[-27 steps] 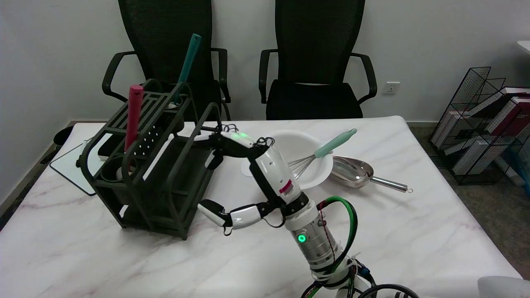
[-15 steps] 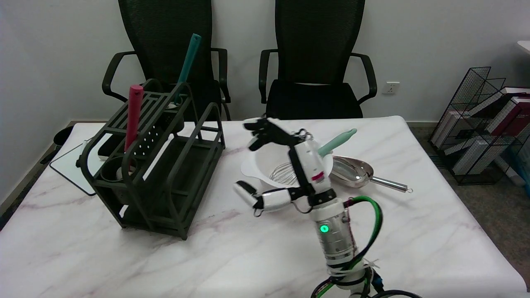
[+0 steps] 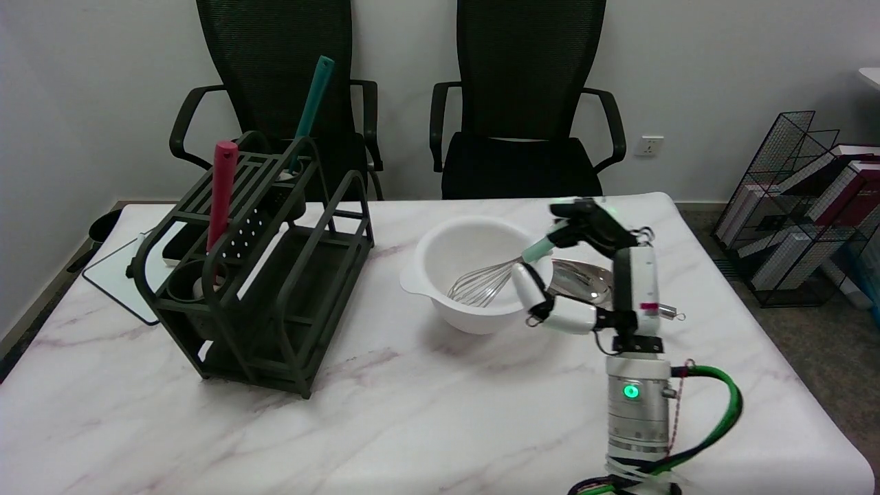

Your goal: Pick up the whisk.

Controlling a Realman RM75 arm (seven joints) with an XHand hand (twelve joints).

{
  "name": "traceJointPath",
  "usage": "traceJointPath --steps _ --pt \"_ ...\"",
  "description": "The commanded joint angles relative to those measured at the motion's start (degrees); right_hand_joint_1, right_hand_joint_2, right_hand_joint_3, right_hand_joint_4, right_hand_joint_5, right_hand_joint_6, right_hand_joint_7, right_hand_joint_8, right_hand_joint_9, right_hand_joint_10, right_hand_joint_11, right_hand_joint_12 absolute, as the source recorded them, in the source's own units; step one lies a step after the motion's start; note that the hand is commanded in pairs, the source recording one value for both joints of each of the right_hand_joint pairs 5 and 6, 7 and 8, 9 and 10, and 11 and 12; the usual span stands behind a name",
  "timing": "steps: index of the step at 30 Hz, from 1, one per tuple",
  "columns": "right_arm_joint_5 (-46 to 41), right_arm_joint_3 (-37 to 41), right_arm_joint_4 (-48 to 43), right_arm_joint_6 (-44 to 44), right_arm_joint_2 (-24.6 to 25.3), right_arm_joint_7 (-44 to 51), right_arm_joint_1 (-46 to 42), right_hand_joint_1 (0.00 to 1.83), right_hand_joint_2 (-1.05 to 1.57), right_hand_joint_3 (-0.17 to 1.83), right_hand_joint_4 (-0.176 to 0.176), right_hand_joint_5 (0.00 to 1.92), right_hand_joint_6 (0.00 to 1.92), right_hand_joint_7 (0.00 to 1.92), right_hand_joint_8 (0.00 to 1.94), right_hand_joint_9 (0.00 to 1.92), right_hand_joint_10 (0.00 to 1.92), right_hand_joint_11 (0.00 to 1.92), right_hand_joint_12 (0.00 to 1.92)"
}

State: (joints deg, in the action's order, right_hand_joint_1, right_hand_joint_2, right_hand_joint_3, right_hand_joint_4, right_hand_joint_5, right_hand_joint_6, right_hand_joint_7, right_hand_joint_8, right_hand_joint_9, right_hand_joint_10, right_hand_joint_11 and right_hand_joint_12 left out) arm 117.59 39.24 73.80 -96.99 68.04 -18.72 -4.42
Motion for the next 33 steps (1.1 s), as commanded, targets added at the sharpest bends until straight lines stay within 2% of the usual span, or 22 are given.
traceJointPath --steps 1,4,7,13,17,25,33 --pt "-21.37 3.26 -2.32 -7.06 -3.76 -6.38 -4.75 1.03 0.3 0.97 0.0 0.73 0.73 1.0 1.0 0.78 0.78 0.93 0.93" --pt "-26.85 3.49 -4.77 -1.63 -4.36 -13.86 -3.16 1.02 0.3 1.0 0.0 0.74 0.74 0.96 0.96 0.77 0.77 0.92 0.92" --pt "-30.18 5.05 -5.89 6.01 -4.9 -24.54 -1.85 0.99 0.28 1.05 0.0 0.73 0.73 0.78 0.78 0.72 0.72 0.84 0.84" --pt "-31.13 9.24 -10.72 18.97 -6.0 -44.23 1.08 0.92 0.28 1.0 0.0 0.61 0.61 0.67 0.67 0.62 0.62 0.73 0.73" --pt "-30.8 8.39 -14.94 24.2 -7.14 -56.18 4.77 0.92 0.27 1.0 0.0 0.56 0.56 0.66 0.66 0.61 0.61 0.7 0.7" --pt "-30.93 5.81 -18.85 28.93 -8.66 -66.73 12.68 0.91 0.35 0.9 0.0 0.52 0.52 0.65 0.65 0.61 0.61 0.7 0.7" --pt "-31.52 7.27 -24.59 29.05 -9.25 -75.69 15.23 0.91 0.36 0.89 0.0 0.47 0.47 0.64 0.64 0.6 0.6 0.64 0.64"
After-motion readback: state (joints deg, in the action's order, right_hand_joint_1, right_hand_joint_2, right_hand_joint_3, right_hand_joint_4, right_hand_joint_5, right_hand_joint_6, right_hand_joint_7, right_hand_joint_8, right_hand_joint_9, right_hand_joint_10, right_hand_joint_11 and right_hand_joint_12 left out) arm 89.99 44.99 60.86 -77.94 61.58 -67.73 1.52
